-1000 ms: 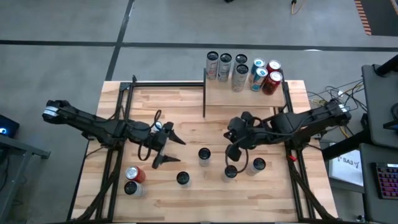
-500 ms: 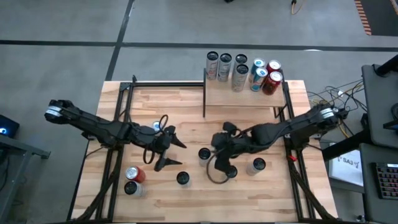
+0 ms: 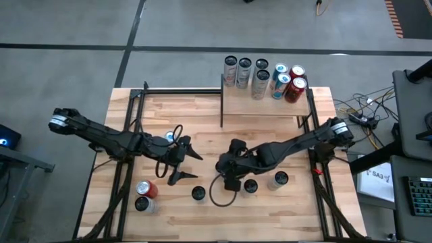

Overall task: Place canned beverage on shelf
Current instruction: Put the left white pink soda can on the shelf aligned with the other white pink soda can

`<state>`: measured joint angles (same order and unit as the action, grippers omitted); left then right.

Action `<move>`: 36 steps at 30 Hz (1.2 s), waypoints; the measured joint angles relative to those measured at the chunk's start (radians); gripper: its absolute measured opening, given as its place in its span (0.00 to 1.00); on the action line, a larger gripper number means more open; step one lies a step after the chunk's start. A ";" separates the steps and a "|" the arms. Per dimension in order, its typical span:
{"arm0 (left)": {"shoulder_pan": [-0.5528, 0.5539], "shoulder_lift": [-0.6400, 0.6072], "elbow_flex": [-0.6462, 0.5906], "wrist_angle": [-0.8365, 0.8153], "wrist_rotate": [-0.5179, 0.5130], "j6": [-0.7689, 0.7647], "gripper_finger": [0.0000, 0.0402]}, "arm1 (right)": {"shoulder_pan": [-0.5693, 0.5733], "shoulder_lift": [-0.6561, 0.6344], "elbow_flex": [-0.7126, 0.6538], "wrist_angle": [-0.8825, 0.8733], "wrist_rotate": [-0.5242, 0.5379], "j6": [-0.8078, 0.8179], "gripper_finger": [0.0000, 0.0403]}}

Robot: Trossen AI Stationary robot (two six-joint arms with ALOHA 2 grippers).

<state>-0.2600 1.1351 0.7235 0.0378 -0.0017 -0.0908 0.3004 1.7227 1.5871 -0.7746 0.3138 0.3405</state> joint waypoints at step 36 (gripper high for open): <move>0.000 -0.100 0.063 -0.058 -0.157 0.364 0.80 | -0.046 0.086 -0.005 -0.004 -0.002 0.172 0.60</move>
<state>-0.2600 1.0353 0.7867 -0.0205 -0.1591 0.2730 0.2543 1.8084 1.5826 -0.7788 0.3122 0.5129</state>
